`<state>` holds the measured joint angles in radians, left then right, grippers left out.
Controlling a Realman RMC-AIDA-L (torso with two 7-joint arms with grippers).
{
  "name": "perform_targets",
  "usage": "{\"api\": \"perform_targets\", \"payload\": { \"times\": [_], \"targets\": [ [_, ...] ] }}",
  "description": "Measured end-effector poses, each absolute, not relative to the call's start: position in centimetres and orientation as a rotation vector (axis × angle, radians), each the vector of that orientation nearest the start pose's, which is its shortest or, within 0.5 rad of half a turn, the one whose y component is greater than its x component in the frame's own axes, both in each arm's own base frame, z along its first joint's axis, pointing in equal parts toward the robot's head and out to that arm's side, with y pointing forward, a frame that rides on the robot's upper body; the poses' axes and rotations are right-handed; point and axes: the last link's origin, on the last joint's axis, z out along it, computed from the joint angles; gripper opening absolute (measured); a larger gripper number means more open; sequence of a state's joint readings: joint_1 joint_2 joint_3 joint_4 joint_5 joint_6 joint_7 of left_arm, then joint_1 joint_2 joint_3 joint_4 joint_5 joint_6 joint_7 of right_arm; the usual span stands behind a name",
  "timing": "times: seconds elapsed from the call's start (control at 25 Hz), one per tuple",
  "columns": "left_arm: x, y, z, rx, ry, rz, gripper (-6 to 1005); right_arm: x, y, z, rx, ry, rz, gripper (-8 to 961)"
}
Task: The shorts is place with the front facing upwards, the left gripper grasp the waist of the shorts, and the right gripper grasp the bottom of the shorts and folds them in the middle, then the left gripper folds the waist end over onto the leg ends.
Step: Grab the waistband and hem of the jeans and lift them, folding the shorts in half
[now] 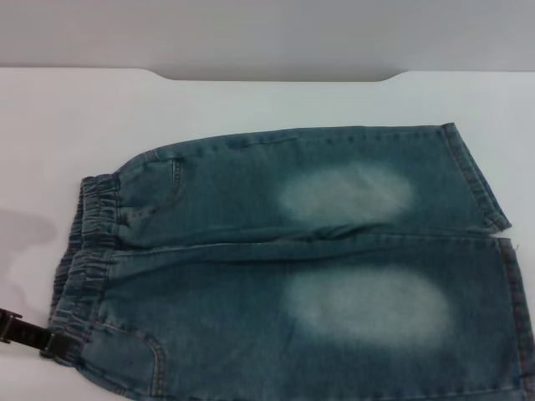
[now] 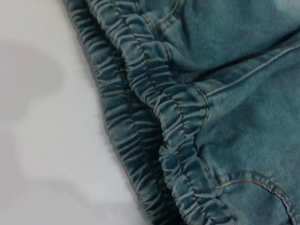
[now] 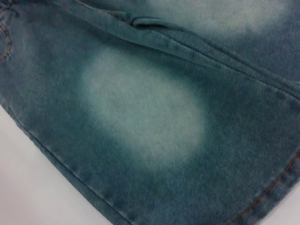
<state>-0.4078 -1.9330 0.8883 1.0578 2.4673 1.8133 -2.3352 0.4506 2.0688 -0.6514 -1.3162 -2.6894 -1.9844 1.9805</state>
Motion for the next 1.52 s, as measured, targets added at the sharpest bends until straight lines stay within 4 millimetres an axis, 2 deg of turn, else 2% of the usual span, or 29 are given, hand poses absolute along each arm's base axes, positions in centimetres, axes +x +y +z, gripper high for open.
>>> {"api": "perform_targets", "payload": {
  "times": [0.6,0.88,1.2,1.52],
  "targets": [
    [-31.3,28.5,7.0,-2.518,-1.66,0.254,676,29.7,27.5,9.6,-2.672,1.229,-0.305,471],
    [-31.4,28.6,7.2,-2.511,-1.657,0.267,671,29.8,27.5,9.5,-2.672,1.231,-0.303,471],
    [-31.6,28.9,8.3,-2.48,-1.63,0.302,666,29.6,27.6,9.4,-2.677,1.224,-0.303,470],
    [-31.5,28.8,7.7,-2.499,-1.632,0.309,661,29.6,27.7,9.3,-2.681,1.226,-0.301,471]
  ]
}}
